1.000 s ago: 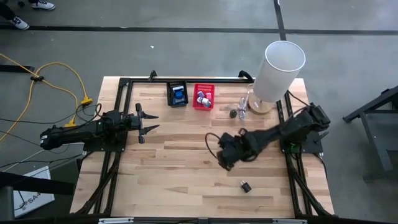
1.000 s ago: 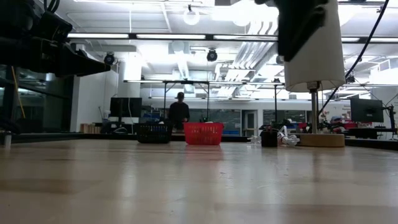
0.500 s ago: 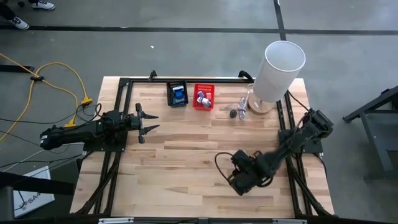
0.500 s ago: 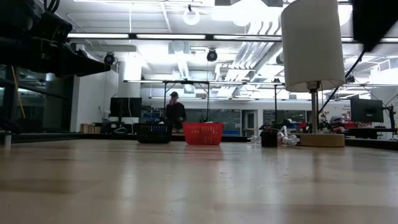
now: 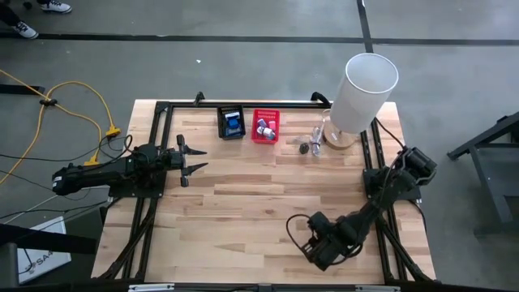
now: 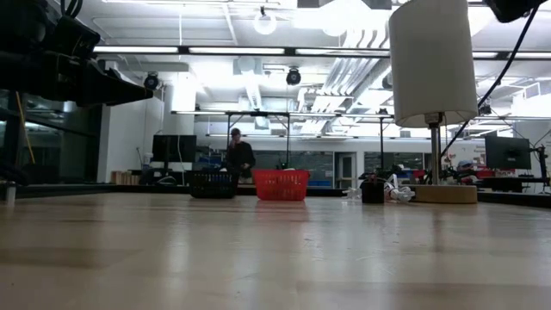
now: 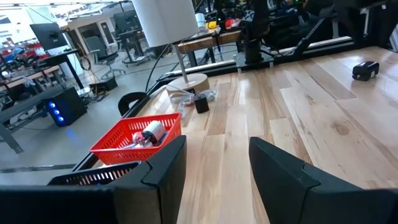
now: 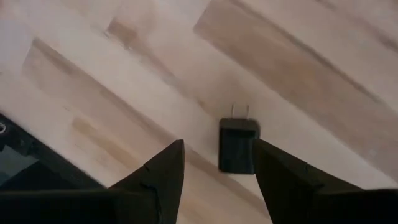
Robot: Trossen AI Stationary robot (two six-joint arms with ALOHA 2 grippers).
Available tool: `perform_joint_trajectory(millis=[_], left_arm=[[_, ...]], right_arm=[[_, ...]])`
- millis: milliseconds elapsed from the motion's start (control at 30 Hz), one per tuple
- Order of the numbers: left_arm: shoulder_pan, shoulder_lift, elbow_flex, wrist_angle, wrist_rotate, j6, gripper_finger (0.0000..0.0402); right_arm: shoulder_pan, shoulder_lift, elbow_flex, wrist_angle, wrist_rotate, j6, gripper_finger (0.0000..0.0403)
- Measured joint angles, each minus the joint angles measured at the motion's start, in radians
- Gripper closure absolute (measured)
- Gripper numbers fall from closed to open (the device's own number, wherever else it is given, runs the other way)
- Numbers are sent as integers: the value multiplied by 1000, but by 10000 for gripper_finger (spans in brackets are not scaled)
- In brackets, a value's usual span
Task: Pick & Place Office items
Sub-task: Put the bottom black charger adapter into the red basket
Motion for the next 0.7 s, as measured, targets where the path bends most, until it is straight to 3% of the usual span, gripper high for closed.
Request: perform_joint_trajectory(millis=[700], left_arm=[[0,0,0,0,0,0,235]], right_arm=[[76,11,-1,-38,30,28,228]])
